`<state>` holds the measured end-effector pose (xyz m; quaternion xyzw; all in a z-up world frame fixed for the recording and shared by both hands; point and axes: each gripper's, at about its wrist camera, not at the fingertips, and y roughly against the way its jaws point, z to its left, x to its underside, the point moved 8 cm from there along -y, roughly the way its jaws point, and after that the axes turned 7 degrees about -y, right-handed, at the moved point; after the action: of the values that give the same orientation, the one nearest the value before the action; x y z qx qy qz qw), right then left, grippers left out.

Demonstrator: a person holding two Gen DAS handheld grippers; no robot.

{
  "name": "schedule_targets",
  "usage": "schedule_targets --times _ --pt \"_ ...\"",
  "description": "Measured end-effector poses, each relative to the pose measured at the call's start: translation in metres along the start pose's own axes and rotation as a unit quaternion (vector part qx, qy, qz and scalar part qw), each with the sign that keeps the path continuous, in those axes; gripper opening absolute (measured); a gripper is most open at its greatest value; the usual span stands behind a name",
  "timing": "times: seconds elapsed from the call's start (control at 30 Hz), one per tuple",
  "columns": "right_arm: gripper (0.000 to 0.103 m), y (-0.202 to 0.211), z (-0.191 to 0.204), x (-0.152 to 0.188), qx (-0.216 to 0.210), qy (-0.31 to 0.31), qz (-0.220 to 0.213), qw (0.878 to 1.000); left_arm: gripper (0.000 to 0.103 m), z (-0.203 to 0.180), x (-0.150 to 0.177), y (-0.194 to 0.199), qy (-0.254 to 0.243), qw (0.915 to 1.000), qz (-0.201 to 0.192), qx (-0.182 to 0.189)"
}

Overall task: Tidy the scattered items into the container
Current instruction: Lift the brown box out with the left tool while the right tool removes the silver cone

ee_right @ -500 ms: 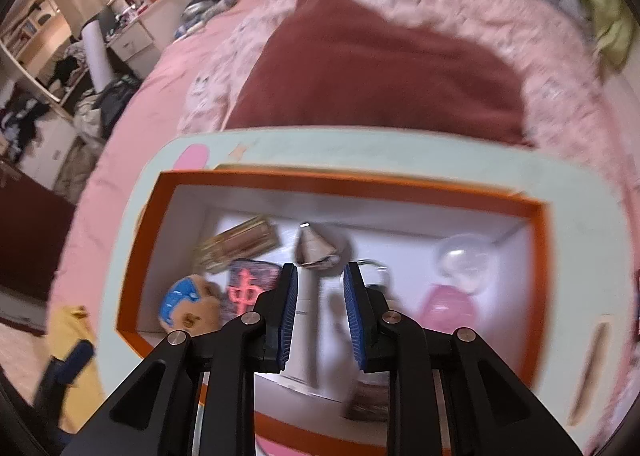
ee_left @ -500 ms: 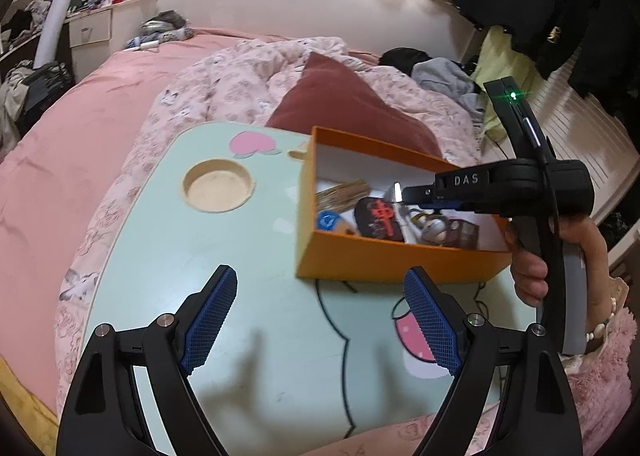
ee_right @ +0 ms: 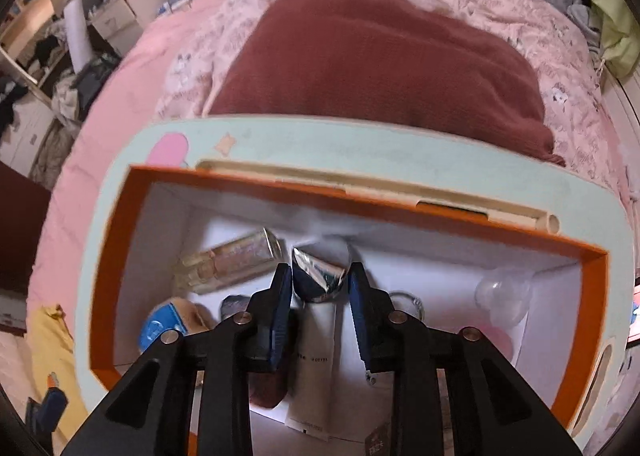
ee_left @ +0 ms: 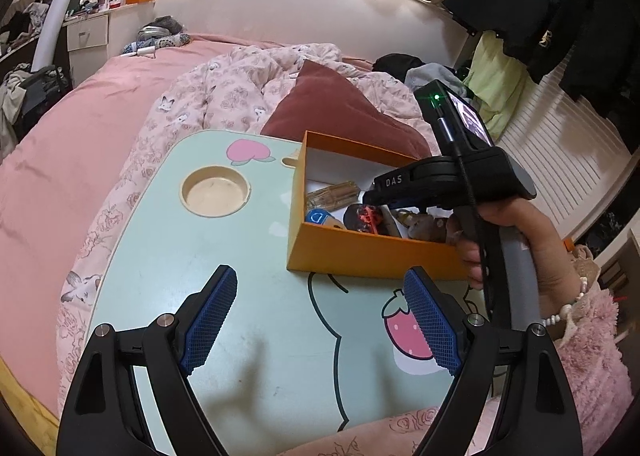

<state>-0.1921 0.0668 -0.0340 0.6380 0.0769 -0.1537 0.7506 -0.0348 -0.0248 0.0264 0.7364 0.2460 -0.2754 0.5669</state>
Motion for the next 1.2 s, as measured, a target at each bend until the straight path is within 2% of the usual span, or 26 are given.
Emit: schedule_targets --times 0.17,0.27,0.4,0.5,0.57,0.63,0.7,0.77,0.83,0.87,1.0,1.13,1.2 --pt "0.024 0.003 -0.004 -0.002 0.009 -0.003 -0.015 1.000 0.086 0.000 0.002 -0.002 0.000 1.0000 0.004 0.001" --pt "0.024 0.016 -0.007 0.000 -0.003 -0.009 -0.039 0.999 0.086 -0.003 0.002 -0.002 -0.002 1.0000 0.005 0.003" --pt "0.024 0.060 -0.007 0.008 -0.037 -0.005 -0.082 0.996 0.086 -0.005 -0.004 -0.002 -0.016 0.9998 0.008 0.002" --pt "0.025 0.111 -0.011 0.023 -0.058 0.003 -0.122 0.991 0.086 -0.009 -0.016 -0.001 -0.034 0.9994 0.007 -0.001" --pt "0.025 0.137 -0.020 0.042 -0.062 0.010 -0.128 0.990 0.086 -0.017 -0.029 -0.004 -0.053 0.9985 0.010 0.008" --pt "0.025 0.146 -0.026 0.066 -0.076 0.013 -0.115 0.990 0.086 -0.029 -0.043 -0.011 -0.070 0.9972 0.021 0.011" --pt "0.025 0.143 -0.033 0.090 -0.097 0.013 -0.093 0.991 0.083 -0.049 -0.056 -0.022 -0.104 0.9938 0.034 0.014" --pt "0.025 0.130 -0.045 0.116 -0.112 0.005 -0.068 0.991 0.072 -0.070 -0.062 -0.039 -0.132 0.9890 0.059 0.031" --pt "0.025 0.114 -0.054 0.135 -0.110 -0.009 -0.062 0.992 0.055 -0.083 -0.064 -0.063 -0.129 0.9861 0.094 0.045" --pt "0.025 0.105 -0.056 0.143 -0.109 -0.015 -0.061 0.992 0.052 -0.086 -0.067 -0.077 -0.122 0.9852 0.111 0.045" --pt "0.025 0.082 -0.057 0.157 -0.100 -0.018 -0.059 0.993 0.051 -0.099 -0.068 -0.117 -0.109 0.9819 0.148 0.046" --pt "0.025 0.077 -0.052 0.160 -0.107 -0.007 -0.066 0.992 0.051 -0.121 -0.058 -0.123 -0.090 0.9765 0.167 0.103" --pt "0.025 0.077 -0.053 0.164 -0.113 -0.004 -0.064 0.991 0.051 -0.131 -0.053 -0.126 -0.095 0.9734 0.177 0.110"
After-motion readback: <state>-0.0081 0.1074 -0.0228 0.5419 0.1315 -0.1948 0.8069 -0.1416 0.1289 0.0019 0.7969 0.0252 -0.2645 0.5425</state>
